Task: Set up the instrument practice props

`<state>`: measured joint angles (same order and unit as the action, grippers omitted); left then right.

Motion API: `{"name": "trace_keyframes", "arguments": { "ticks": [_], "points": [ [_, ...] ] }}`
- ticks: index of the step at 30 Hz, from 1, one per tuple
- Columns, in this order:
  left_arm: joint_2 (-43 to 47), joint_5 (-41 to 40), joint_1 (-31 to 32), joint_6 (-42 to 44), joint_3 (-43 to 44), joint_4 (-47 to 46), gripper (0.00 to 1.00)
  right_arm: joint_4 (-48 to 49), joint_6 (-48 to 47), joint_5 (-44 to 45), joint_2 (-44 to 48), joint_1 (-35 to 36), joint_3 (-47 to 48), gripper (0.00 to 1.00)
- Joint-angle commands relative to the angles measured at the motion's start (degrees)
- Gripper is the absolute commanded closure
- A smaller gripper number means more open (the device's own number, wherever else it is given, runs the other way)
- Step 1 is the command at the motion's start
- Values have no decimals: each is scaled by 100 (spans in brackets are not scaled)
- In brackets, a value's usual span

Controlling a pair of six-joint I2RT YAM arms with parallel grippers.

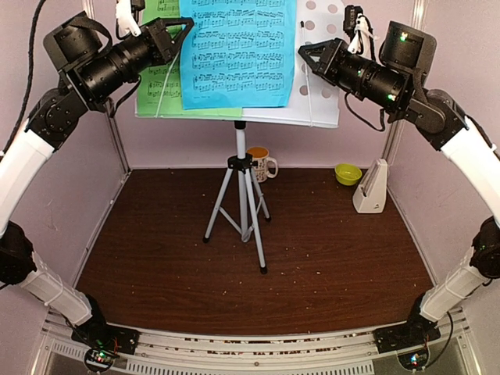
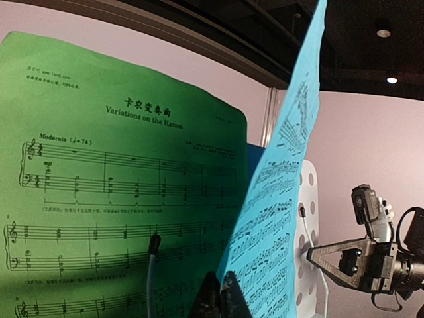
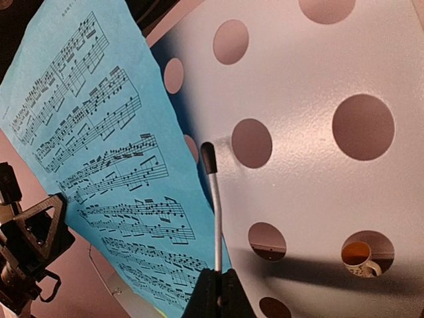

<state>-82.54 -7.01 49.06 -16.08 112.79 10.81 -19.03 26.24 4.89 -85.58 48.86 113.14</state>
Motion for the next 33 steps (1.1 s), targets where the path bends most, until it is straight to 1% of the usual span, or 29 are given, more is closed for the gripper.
{"name": "trace_keyframes", "arguments": {
  "ticks": [1,9,15,18,25,30,33],
  "points": [
    [-50,-107,-41,-27,156,-272,100,714,-223,104,233,-32,-476,100],
    [-234,19,-44,-107,274,-371,100,1611,-604,-102,458,-35,-1098,100],
    [-517,275,-45,-357,418,-537,100,1971,-807,-326,536,-32,-1317,100],
    [-663,507,-44,-494,489,-668,100,2043,-865,-444,532,-36,-1330,100],
    [-1069,809,-41,-627,893,-659,100,2154,-927,-530,543,-35,-1374,100],
    [-1254,1005,-37,-766,949,-830,100,2205,-954,-564,560,-32,-1391,100],
    [-1434,1134,-30,-820,1135,-739,100,2223,-984,-613,567,-34,-1396,100]
  ]
}}
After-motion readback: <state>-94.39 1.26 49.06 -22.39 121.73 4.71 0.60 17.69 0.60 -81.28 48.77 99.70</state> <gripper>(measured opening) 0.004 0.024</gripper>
